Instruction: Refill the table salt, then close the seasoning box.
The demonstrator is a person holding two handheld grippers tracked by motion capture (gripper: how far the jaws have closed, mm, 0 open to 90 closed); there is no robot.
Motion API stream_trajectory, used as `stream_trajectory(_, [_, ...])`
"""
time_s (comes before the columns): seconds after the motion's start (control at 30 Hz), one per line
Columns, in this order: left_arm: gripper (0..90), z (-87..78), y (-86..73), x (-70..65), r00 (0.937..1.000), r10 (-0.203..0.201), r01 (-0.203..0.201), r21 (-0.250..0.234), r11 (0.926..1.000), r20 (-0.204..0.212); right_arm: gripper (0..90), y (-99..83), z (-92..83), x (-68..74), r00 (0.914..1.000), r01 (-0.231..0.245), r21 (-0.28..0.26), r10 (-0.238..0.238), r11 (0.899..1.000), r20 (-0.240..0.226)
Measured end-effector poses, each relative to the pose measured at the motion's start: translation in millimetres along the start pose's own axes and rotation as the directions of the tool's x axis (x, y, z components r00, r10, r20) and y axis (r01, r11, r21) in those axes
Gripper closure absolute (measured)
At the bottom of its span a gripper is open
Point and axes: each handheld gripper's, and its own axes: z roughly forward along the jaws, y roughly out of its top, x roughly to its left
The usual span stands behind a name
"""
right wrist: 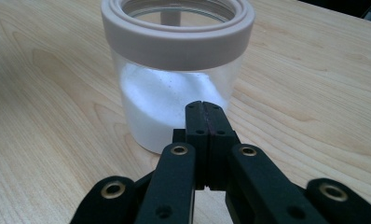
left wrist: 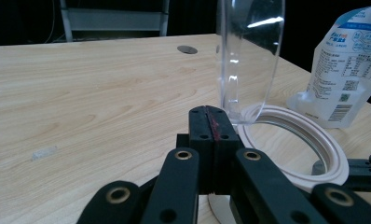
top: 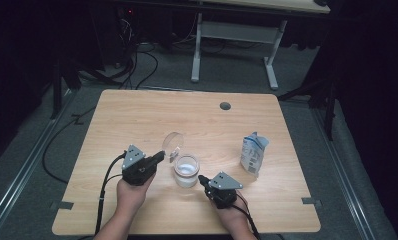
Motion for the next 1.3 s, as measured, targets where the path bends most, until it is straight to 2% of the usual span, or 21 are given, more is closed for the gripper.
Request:
stream_trajectory(0.2, [90.0, -0.1, -0.1, -2.1, 1.0000, -0.001, 0.001, -0.005, 1.0000, 0.007, 90.0, 0.7, 1.4, 2.8, 1.0000, 0.005, -0.001, -0.005, 1.000, 0.002])
stream_trajectory(0.6, [89.9, 1.9, -2.6, -11.9, 0.9993, 0.023, -0.023, -0.001, 0.9997, 0.031, 90.0, 0.6, 1.5, 2.9, 1.0000, 0.002, -0.003, -0.002, 1.000, 0.002])
stream_trajectory(0.77, [89.9, -0.3, -5.4, -10.9, 0.9993, 0.024, -0.024, 0.002, 0.9997, 0.028, 90.0, 0.7, 1.3, 3.0, 1.0000, 0.004, -0.005, -0.004, 1.000, 0.001])
stream_trajectory(1.03, [88.5, -9.7, -24.9, 4.0, 0.9995, 0.030, -0.030, 0.049, 0.9984, -0.007, 90.0, 1.1, -1.2, -0.5, 1.0000, -0.006, -0.013, 0.006, 1.000, 0.007])
stream_trajectory(1.17, [86.6, -21.5, -41.4, 16.3, 0.9985, 0.040, -0.036, 0.093, 0.9950, -0.037, 90.0, 1.2, -3.2, -4.3, 0.9998, -0.012, -0.015, 0.012, 1.000, 0.014])
stream_trajectory(1.3, [83.4, -35.9, -55.4, 30.5, 0.9972, 0.027, -0.018, 0.121, 0.9925, -0.070, 90.0, 1.6, -3.9, -6.1, 0.9996, -0.017, -0.015, 0.018, 1.000, 0.021])
